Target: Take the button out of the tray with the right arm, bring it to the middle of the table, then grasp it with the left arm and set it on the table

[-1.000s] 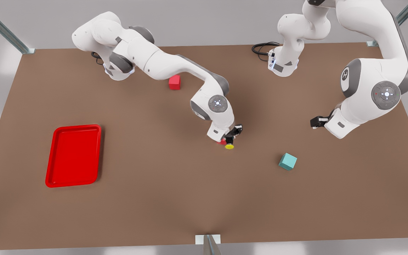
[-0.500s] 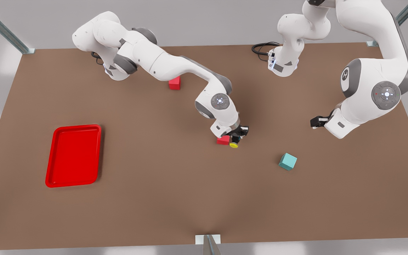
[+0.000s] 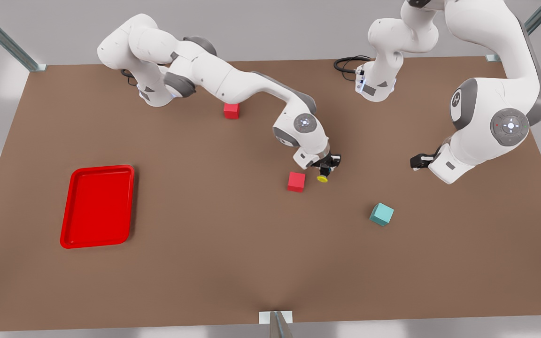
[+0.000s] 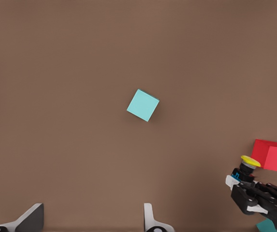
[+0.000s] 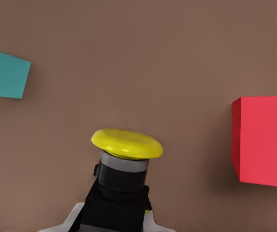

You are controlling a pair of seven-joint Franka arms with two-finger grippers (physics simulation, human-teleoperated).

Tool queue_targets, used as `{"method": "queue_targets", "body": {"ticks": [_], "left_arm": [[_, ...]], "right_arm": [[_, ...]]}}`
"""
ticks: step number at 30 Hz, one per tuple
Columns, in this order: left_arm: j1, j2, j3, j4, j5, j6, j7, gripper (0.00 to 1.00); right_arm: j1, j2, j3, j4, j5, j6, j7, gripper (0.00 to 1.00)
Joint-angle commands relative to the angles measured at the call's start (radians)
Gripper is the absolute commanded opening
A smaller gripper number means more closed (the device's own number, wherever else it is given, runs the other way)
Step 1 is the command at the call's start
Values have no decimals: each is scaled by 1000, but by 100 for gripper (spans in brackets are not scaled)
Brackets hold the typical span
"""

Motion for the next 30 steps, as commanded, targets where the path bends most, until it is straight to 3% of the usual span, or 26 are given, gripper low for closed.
{"method": "queue_targets", "body": {"ticks": [1, 7, 10, 13, 14, 15, 17, 18, 21, 22, 24, 25, 26, 28, 30], "left_arm": [[0, -1, 0, 0, 1, -1, -2, 100], [-6, -1, 0, 0, 1, -1, -2, 100], [-6, -1, 0, 0, 1, -1, -2, 100], [-6, -1, 0, 0, 1, -1, -2, 100], [-6, -1, 0, 0, 1, -1, -2, 100], [-6, -1, 0, 0, 1, -1, -3, 100], [-6, -3, 0, 0, 1, -2, -5, 100], [-6, -3, 0, 0, 1, -2, -5, 100], [-55, 14, 0, 4, 1, 1, -110, 100], [-61, 34, -43, 14, 2, -1, -236, 100], [-63, 86, -211, 13, -12, -15, -532, 100], [-64, 160, -296, 10, -41, 2, -565, 100], [-132, 223, -300, -15, -65, 129, -610, 100], [-166, 260, -300, -111, -76, 345, -651, 100], [-167, 202, -300, -401, -70, 725, -634, 100]], "right_arm": [[16, 13, -13, 0, -6, 36, 76, 46], [39, 51, -44, 0, -7, 53, 62, 49], [59, 70, -68, 0, -6, 71, 56, 60], [63, 70, -68, 0, -7, 71, 56, 78], [60, 67, -68, 0, -6, 73, 65, 100], [44, 38, -58, -1, 8, 71, 70, 100], [-1, -116, -65, -16, 42, 9, 64, 100], [-62, -240, -61, -16, 47, -189, 35, 100], [-289, -404, -61, -16, 53, -602, -284, 100], [-440, -485, -59, -18, 53, -800, -577, 100], [-633, -639, -64, -70, 28, -932, -930, 100], [-676, -817, -68, -309, 14, -883, -967, 100], [-759, -969, -62, -587, 27, -711, -1074, 100], [-768, -976, -61, -595, 25, -757, -1062, 100], [-766, -975, -62, -564, 21, -910, -1044, 100]]}}
